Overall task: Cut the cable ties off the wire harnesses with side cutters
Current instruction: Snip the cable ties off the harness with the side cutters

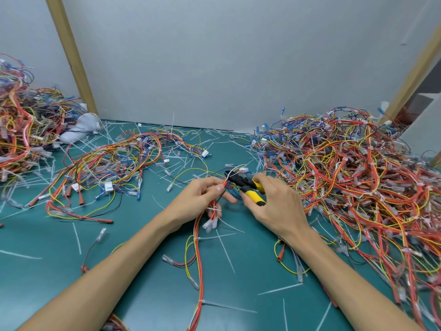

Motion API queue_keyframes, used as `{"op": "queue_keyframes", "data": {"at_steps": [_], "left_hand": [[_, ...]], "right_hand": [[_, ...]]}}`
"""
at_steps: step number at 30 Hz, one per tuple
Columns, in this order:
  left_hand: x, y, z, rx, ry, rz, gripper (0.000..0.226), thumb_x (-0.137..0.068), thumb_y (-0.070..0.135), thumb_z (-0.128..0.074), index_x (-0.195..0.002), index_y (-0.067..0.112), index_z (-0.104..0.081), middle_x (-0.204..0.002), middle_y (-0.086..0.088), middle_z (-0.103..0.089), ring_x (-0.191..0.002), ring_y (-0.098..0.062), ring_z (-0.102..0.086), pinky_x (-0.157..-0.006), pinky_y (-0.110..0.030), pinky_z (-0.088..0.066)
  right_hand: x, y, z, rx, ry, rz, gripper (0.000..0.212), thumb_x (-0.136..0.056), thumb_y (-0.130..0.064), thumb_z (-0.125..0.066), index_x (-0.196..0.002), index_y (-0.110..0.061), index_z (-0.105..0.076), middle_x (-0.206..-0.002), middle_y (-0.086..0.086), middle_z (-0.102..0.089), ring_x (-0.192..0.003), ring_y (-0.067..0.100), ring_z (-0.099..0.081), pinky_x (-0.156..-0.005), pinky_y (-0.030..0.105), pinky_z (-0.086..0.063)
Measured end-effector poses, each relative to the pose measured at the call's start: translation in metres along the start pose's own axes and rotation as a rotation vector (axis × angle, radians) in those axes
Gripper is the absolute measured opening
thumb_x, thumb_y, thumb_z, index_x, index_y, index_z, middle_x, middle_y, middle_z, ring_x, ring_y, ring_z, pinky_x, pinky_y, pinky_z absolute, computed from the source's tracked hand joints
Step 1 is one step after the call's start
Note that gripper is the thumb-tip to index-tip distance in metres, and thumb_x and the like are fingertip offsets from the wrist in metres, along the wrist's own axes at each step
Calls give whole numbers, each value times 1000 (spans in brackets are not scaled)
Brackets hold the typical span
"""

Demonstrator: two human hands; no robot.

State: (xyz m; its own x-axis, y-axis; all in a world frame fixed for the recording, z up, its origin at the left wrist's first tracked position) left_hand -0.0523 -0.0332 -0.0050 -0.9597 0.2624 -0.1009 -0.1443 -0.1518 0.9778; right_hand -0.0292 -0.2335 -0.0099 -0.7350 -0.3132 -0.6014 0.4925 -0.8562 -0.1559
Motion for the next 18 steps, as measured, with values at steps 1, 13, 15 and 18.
{"op": "queue_keyframes", "data": {"at_steps": [1, 13, 15, 18], "left_hand": [[0, 0, 0, -5, 1, 2, 19, -104, 14, -40, -109, 10, -58, -99, -8, -75, -52, -14, -58, -54, -24, -48], [1, 2, -1, -15, 4, 34, 20, -104, 13, -39, -109, 5, -57, -96, -6, -75, -52, -13, -58, -53, -23, -47], [1, 3, -1, -10, 3, 39, 19, -104, 13, -39, -108, 6, -56, -96, -6, -75, -51, -13, -58, -53, -23, -46], [2, 4, -1, -11, 3, 43, 19, -105, 13, -39, -108, 7, -56, -95, -5, -75, -51, -13, -58, -53, -23, -46]], "right_hand": [[0, 0, 0, -2, -3, -1, 34, -84, -52, -63, -97, -22, -57, -79, -7, -60, -73, 19, -57, -56, 28, -36], [0, 1, 0, -33, -34, -13, 37, -83, -61, -48, -94, -26, -54, -76, -8, -60, -69, 17, -58, -52, 28, -36], [0, 1, 0, -31, -33, -13, 38, -82, -62, -46, -93, -26, -53, -75, -8, -60, -69, 17, -58, -52, 28, -35], [0, 1, -1, -25, -29, -6, 38, -83, -63, -45, -93, -27, -53, -74, -8, -60, -68, 17, -58, -51, 28, -34]]}}
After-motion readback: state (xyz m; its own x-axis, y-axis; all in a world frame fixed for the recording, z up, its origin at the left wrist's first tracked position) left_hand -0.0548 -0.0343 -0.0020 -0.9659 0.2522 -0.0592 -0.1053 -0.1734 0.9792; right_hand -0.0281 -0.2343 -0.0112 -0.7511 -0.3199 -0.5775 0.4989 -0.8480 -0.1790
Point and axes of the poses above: each hand's wrist, its own x-axis away from the middle knuckle, its own z-axis out of the back of the hand, y = z × x, the point moved 1 cm from there along -x, towards the middle knuckle
